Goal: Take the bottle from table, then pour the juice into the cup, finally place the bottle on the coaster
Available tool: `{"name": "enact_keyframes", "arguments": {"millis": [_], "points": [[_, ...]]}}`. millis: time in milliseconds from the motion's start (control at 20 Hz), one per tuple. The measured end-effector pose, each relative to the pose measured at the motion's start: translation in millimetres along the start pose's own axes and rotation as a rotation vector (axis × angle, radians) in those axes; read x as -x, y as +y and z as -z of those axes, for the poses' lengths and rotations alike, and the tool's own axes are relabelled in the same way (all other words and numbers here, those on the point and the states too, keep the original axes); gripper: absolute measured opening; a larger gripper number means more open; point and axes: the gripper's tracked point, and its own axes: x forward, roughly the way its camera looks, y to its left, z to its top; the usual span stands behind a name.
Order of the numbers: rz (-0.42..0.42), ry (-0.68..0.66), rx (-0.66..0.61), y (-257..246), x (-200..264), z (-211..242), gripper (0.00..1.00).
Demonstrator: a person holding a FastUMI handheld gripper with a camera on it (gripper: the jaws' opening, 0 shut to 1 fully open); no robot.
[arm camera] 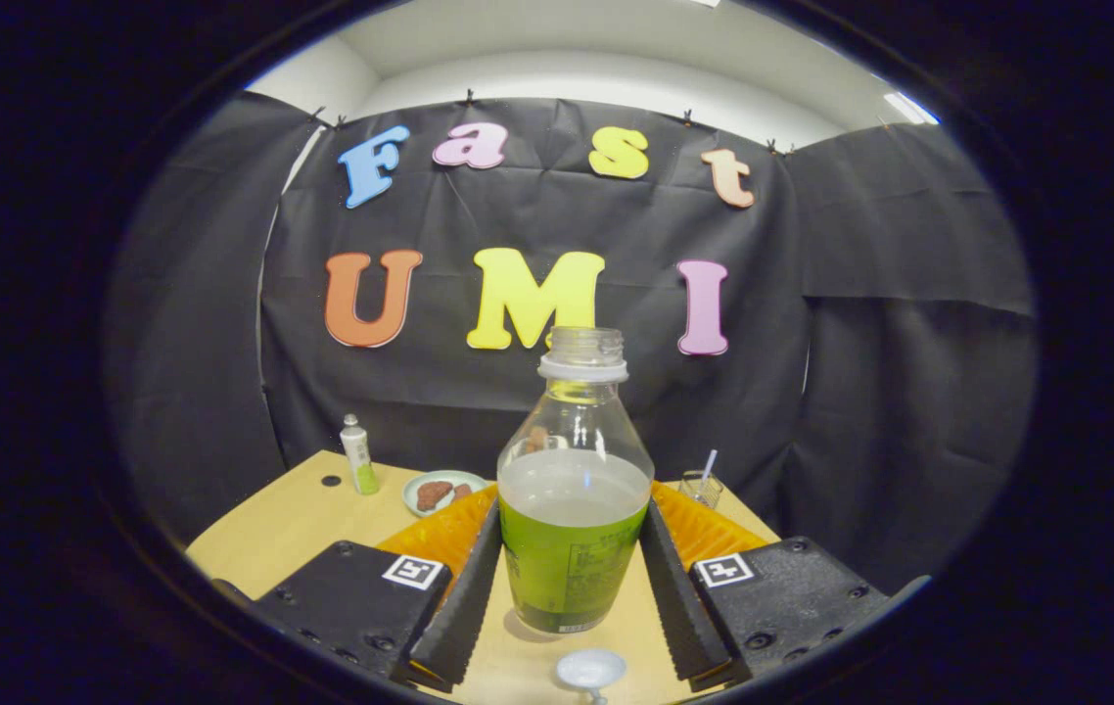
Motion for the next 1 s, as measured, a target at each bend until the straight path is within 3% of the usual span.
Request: {"name": "enact_keyframes", "arguments": {"millis": [450,1000], "points": [[0.029,0.071,0.117,32.0,-84.9,83.1,0.79],[0.080,0.093,0.052,43.8,-142.1,172.9,0.80]]}}
